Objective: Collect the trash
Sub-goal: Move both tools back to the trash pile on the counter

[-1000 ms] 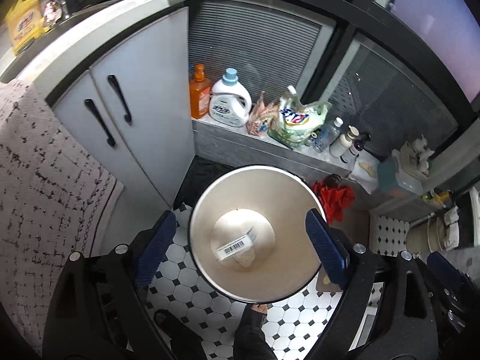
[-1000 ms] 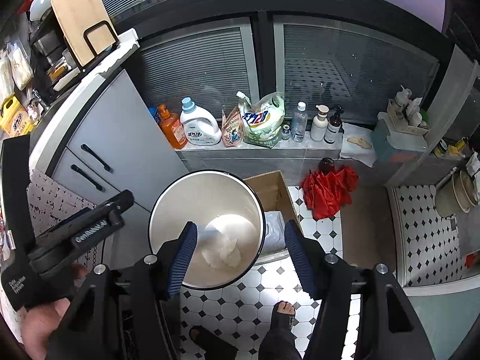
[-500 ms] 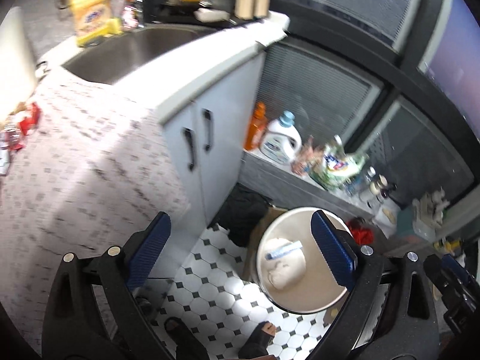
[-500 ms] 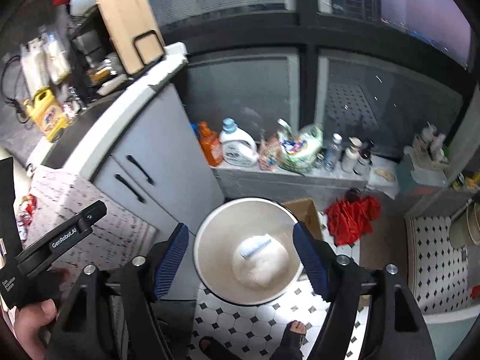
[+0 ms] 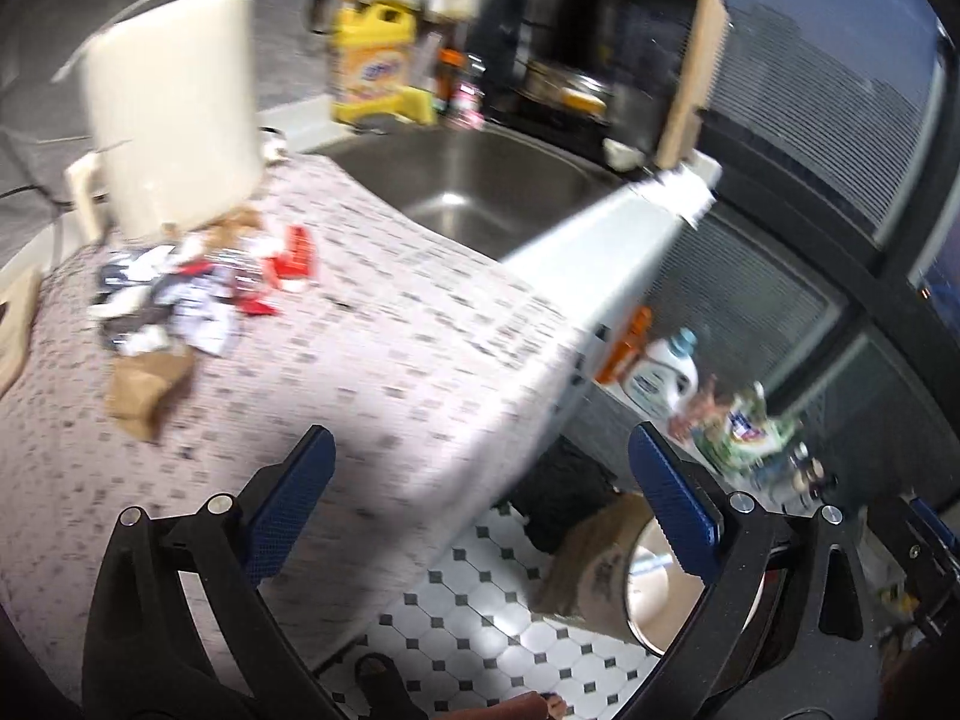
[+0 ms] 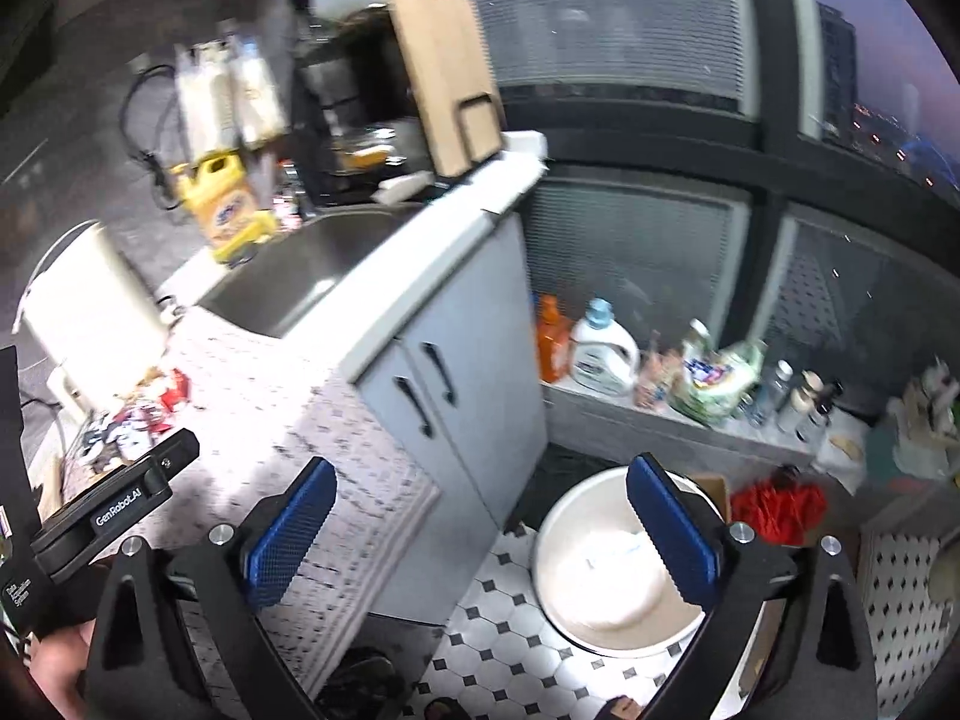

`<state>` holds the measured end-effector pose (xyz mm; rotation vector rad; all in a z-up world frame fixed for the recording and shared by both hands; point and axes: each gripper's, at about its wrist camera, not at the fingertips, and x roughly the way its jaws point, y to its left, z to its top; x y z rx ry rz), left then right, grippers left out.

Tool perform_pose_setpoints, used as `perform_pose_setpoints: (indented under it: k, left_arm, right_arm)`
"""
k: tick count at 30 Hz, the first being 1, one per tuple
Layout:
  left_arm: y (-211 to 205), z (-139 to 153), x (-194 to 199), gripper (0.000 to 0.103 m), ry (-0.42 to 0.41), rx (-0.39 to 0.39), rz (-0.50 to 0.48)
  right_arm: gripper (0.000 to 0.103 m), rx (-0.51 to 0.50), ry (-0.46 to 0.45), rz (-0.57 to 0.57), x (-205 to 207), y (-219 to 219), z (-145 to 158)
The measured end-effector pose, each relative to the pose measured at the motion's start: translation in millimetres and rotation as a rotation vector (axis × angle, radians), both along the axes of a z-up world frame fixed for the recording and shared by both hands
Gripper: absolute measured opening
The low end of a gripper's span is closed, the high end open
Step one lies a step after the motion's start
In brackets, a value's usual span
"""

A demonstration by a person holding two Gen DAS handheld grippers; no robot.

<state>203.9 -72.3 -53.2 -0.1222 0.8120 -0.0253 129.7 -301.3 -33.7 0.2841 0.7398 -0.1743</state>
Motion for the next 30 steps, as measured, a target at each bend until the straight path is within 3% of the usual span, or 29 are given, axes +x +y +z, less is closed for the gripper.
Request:
perform_pose_setpoints:
  k: [14, 25, 30]
  left_arm:
    - [145, 25, -23, 0.097, -0.073, 0.0, 0.228]
    - [231, 23, -29, 0.096, -0.073, 0.002, 0.35]
    - [262, 16, -25, 0.09, -0.06, -0.005, 0.38]
  right_arm:
    - [0.095, 0.008, -0.044, 0.213, 37, 121, 24]
    - [0.094, 0.022, -0.045, 0.362, 61, 213, 22]
    - [0.091, 0.031, -0.03, 0.404, 70, 246, 15]
